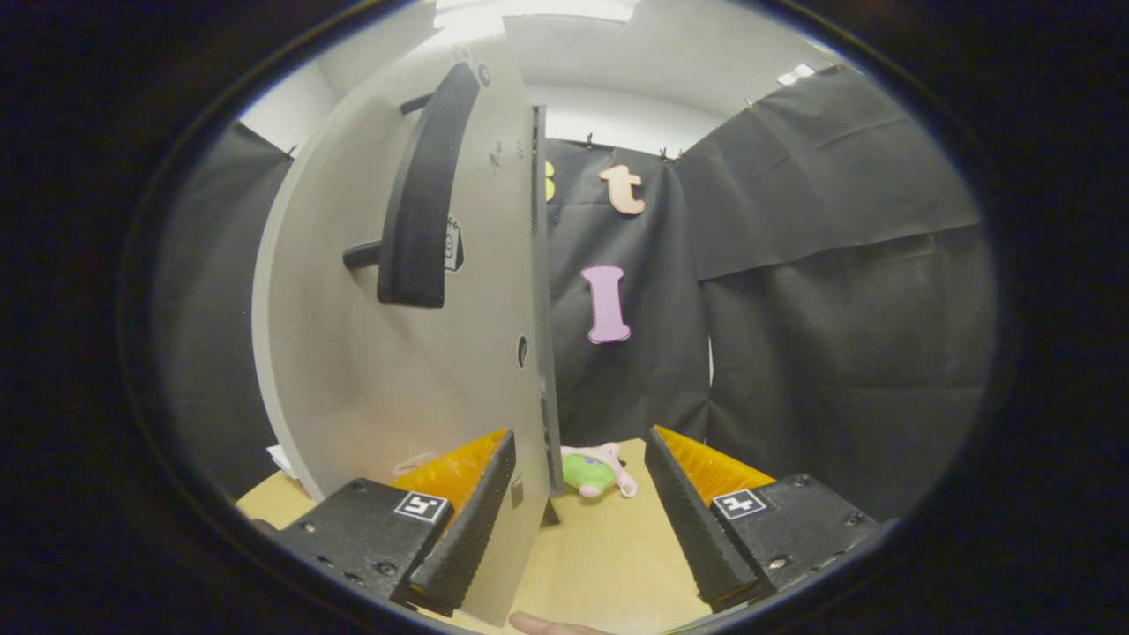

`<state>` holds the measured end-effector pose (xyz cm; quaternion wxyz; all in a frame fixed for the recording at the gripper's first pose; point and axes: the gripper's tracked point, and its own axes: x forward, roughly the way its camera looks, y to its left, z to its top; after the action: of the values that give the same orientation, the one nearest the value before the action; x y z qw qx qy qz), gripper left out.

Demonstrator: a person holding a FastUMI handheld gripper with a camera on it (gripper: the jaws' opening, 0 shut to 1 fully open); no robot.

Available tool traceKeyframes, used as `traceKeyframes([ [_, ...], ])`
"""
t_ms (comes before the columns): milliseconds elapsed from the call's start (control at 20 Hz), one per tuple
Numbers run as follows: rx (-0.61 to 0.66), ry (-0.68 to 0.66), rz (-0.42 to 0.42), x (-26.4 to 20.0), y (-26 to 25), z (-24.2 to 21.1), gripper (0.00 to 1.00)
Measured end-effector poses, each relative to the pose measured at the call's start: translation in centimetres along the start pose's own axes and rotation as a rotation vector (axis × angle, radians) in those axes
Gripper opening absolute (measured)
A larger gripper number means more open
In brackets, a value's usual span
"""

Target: Open the shoe cabinet door, grab the shoes and put them into the shoe cabinet, then close the shoe cabinet door.

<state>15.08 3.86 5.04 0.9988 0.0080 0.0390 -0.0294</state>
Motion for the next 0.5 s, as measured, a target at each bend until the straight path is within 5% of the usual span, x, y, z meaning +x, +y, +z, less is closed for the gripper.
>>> traceKeyframes([
  [500,-0.023,0.036,0.101,1.2,6.9,-1.6,0.94],
])
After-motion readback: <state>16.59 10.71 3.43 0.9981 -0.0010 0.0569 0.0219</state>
